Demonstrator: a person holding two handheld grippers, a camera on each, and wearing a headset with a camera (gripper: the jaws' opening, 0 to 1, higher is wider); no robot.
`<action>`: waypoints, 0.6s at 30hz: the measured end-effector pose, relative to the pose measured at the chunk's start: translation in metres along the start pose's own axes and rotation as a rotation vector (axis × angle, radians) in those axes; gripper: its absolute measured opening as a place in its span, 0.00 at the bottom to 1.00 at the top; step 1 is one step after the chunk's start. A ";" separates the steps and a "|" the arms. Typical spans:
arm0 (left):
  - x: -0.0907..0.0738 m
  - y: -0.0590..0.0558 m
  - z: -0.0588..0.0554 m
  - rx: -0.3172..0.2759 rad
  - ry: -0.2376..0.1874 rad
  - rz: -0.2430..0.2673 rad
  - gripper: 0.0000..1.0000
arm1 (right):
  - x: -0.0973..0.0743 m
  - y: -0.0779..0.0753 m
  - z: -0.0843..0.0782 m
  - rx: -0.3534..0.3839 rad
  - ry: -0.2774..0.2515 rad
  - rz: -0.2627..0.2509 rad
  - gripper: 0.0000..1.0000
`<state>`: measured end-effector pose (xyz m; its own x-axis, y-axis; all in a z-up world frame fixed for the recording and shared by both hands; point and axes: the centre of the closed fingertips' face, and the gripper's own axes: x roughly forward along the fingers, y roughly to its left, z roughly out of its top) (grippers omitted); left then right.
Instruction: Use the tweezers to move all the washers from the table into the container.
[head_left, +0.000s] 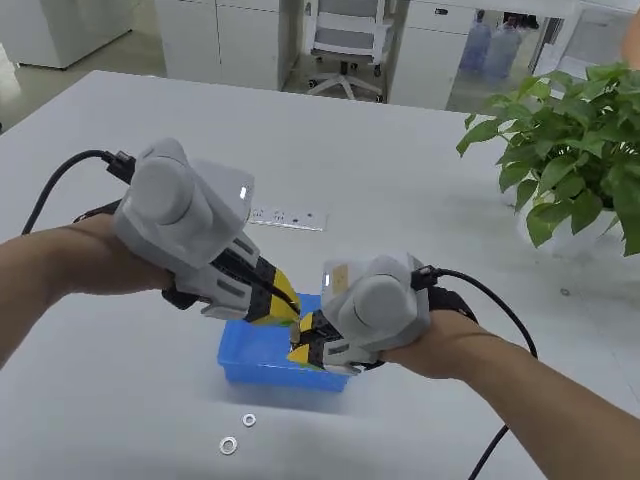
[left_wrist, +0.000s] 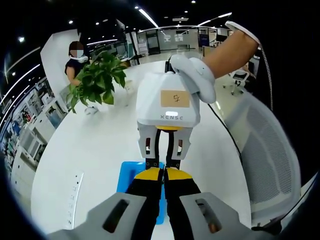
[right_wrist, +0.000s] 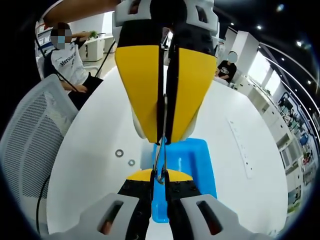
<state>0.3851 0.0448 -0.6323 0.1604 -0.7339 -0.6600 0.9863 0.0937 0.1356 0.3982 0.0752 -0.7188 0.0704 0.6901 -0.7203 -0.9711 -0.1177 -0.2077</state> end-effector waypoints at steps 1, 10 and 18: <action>0.001 0.001 0.000 -0.001 0.000 0.000 0.05 | 0.001 -0.001 -0.001 0.002 -0.001 0.001 0.09; 0.009 0.012 -0.009 -0.009 0.001 -0.005 0.05 | 0.009 -0.011 -0.011 0.014 -0.008 0.004 0.09; 0.018 0.023 -0.018 -0.017 0.002 -0.011 0.05 | 0.019 -0.021 -0.021 0.024 -0.009 -0.001 0.10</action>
<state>0.4115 0.0458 -0.6542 0.1500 -0.7333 -0.6631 0.9885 0.0974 0.1158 0.4245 0.0760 -0.7420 0.0690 0.6963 -0.7144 -0.9763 -0.1003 -0.1920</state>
